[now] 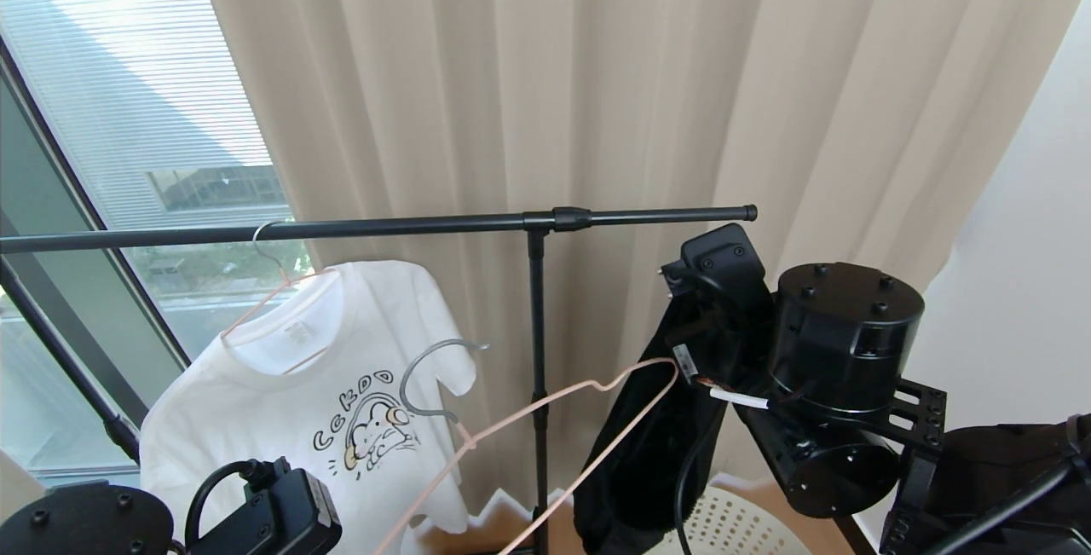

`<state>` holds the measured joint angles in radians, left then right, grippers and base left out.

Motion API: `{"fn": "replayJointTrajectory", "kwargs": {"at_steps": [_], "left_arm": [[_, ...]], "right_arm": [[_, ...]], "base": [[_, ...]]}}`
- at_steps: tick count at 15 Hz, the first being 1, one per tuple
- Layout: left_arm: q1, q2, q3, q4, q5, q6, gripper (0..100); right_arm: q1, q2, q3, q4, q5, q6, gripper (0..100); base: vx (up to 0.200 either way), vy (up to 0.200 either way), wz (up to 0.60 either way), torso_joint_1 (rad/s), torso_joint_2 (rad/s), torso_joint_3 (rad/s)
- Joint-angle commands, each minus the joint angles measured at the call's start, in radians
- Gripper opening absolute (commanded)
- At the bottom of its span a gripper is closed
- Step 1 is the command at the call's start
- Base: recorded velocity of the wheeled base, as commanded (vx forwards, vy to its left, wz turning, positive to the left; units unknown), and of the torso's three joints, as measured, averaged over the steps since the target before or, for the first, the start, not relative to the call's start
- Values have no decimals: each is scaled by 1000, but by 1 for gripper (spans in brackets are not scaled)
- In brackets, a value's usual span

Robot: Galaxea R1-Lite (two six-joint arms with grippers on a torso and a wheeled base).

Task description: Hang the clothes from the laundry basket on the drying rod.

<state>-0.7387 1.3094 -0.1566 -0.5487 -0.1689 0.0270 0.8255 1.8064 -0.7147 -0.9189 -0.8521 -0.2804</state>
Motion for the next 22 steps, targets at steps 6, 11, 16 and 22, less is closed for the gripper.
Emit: {"fn": "replayJointTrajectory", "kwargs": {"at_steps": [6, 11, 16, 22], "left_arm": [[4, 31, -34, -2, 16, -21, 0], [2, 88, -38, -66, 94, -13, 0], [-8, 211, -18, -221, 109, -9, 0], [-44, 203, 11, -243, 106, -2, 0]], "right_arm": [[64, -4, 0, -1, -41, 0, 0], [87, 4, -11, -1, -67, 0, 0], [132, 27, -15, -28, -67, 0, 0], [165, 34, -32, -37, -67, 12, 0]], "base": [[0, 0, 0, 0, 0, 0], [0, 0, 0, 0, 0, 0], [0, 0, 0, 0, 0, 0], [0, 0, 0, 0, 0, 0]]}}
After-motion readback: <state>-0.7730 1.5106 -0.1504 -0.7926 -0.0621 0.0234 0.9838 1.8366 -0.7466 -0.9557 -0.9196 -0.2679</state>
